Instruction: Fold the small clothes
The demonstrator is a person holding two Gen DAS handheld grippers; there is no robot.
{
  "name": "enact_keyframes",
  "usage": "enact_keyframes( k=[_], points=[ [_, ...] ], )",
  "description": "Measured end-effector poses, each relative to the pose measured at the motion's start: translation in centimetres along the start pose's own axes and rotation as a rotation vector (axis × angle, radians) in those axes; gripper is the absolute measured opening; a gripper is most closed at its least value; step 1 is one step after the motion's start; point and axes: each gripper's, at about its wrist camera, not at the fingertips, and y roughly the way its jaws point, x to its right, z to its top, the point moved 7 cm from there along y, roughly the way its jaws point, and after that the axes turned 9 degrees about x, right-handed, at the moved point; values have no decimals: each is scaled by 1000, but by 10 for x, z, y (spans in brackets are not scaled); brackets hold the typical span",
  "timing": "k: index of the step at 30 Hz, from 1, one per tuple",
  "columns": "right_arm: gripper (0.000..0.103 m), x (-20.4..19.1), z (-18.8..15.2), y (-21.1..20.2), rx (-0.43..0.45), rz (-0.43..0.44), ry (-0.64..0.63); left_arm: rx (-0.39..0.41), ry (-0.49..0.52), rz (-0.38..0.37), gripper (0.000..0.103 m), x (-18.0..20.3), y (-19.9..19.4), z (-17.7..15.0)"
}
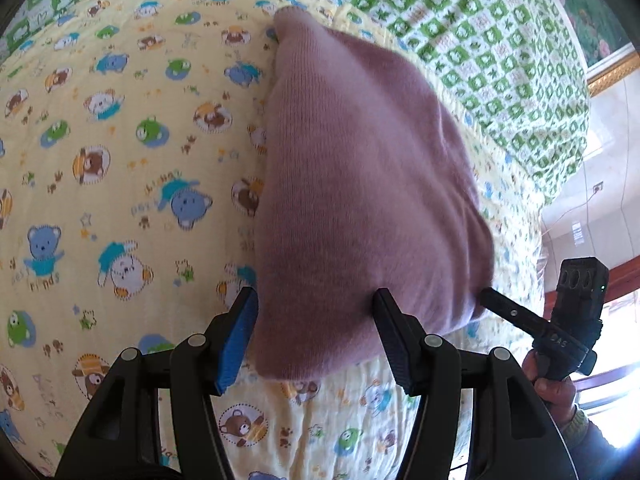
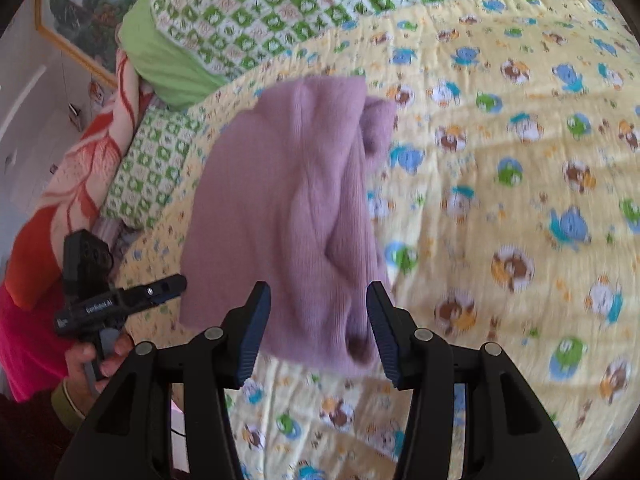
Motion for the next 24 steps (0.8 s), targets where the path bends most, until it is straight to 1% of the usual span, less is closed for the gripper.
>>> enact_keyframes(
  k=[1, 2, 3, 4, 6, 8, 12, 15, 16, 18, 21, 23, 24],
  points=[
    [30, 1, -7, 4, -16, -10, -8, -6, 1, 9, 62, -2, 2, -3],
    [21, 3, -14, 9, -39, -25, -14, -11, -1, 14, 62, -3, 4, -5],
    [9, 6, -19, 12, -51, -38, -12, -16, -3, 18, 62, -4, 5, -7],
    [8, 8, -20, 13, -52, -46, -1, -17, 1, 21, 62, -5, 5, -8],
    [7, 7, -17, 5, -18, -9, 31, -26, 14, 34, 62, -6, 7, -10],
    [7, 8, -13, -4, 8, -2, 27, -39, 19, 37, 62, -6, 9, -14],
    [7, 24, -19, 4, -28, -82, -12, -63, 17, 48, 62, -10, 17, -23],
    [7, 40, -28, 16, -54, -109, 37, -64, 39, 60, 62, -8, 20, -25],
    [14, 43, -29, 18, -56, -120, 55, -64, 43, 62, 62, -7, 19, -25],
    [24, 48, -30, 16, -54, -142, 87, -63, 46, 63, 62, -5, 17, -25],
    [25, 43, -26, 4, -27, -140, 81, -58, 53, 69, 60, -1, 10, -22],
    [25, 36, -22, -6, -4, -148, 55, -31, 57, 71, 60, 1, -2, -18],
    [25, 30, -18, -12, 18, -148, 40, -1, 66, 59, 59, 5, -12, -12]
  ],
)
